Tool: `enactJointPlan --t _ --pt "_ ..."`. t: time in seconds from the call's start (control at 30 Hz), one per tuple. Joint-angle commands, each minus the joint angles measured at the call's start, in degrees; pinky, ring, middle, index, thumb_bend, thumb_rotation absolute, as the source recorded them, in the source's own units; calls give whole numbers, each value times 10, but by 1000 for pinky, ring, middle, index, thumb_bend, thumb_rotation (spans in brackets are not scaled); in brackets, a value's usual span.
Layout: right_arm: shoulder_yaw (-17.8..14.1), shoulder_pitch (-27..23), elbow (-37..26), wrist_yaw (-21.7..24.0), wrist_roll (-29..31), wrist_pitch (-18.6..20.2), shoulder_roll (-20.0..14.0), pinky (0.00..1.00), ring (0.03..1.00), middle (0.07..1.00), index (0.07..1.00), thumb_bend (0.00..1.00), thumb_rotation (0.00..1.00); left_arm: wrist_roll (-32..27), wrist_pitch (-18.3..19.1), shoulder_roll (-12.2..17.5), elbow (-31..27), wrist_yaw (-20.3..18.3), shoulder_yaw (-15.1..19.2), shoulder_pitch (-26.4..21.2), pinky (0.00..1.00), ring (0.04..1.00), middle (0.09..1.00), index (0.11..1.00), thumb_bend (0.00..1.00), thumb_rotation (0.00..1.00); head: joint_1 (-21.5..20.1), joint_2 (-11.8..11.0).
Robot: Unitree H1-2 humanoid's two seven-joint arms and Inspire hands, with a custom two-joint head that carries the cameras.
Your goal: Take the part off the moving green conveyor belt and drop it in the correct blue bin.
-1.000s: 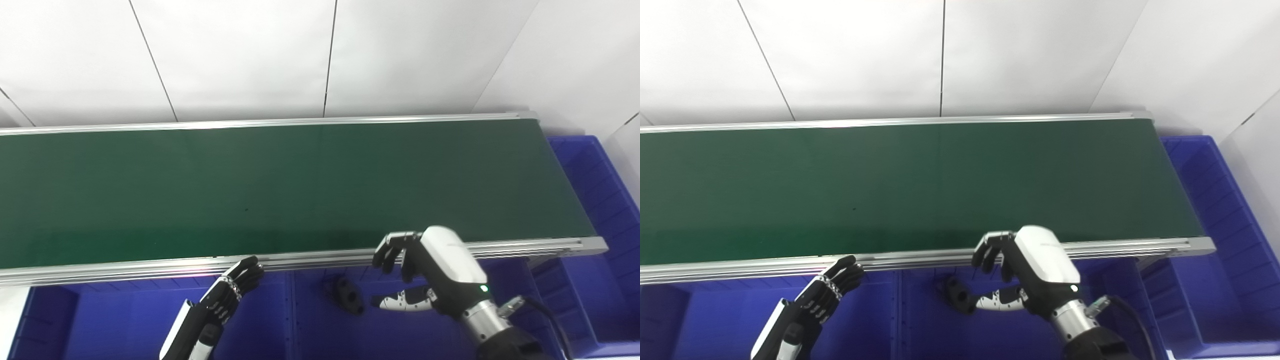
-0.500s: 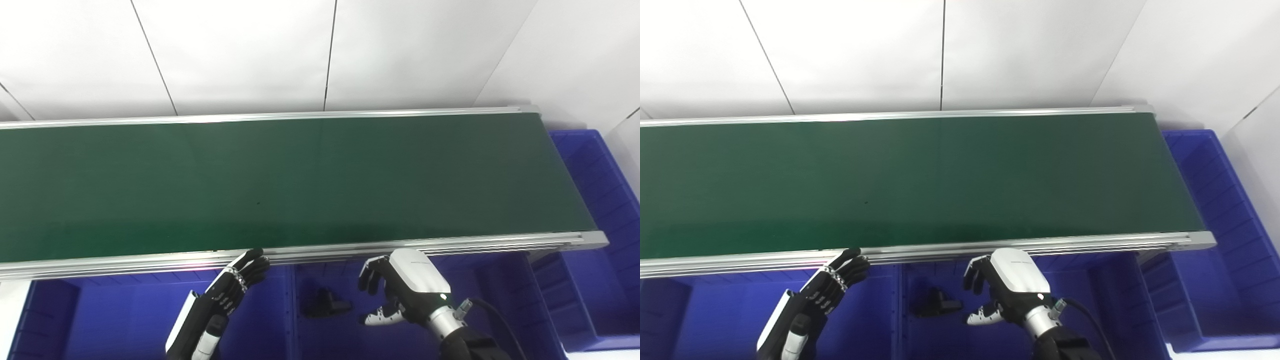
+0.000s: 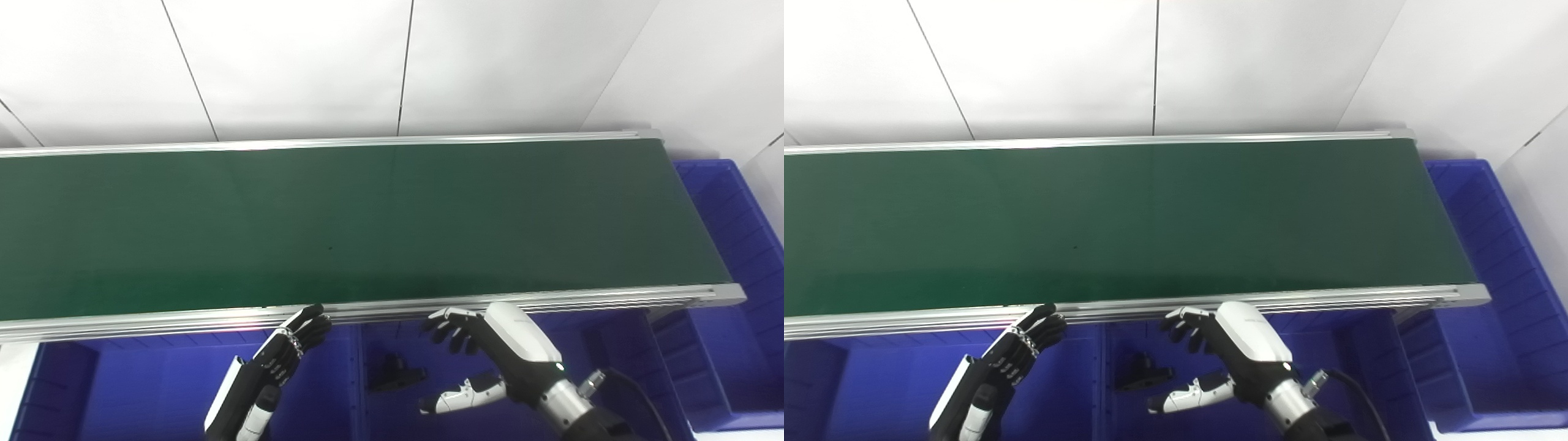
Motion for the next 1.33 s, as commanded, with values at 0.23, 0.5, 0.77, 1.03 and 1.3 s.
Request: enactJointPlan --t 0.23,0.5,0.77,1.03,1.3 --pt "-12 32 2 -33 198 -104 35 544 653 727 760 969 993 20 -17 -4 -4 -5 -6 -10 856 863 854 865 679 906 29 -9" --pt "-25 39 135 -73 253 -186 91 596 672 735 746 938 999 38 -25 -17 12 -1 -10 -14 848 859 851 860 687 909 65 -24" --pt "-29 19 256 -95 251 -281 112 598 664 712 717 883 1000 48 -27 -24 20 2 -6 -7 867 870 855 862 675 907 67 -39" --pt "-13 7 313 -141 231 -332 116 608 664 702 701 835 1000 48 -28 -17 25 -3 -3 -6 862 863 856 867 679 918 60 -44" --pt "25 1 319 -208 222 -332 89 630 663 699 698 817 983 52 -28 -17 30 -5 -4 -7 865 863 856 869 682 923 55 -47"
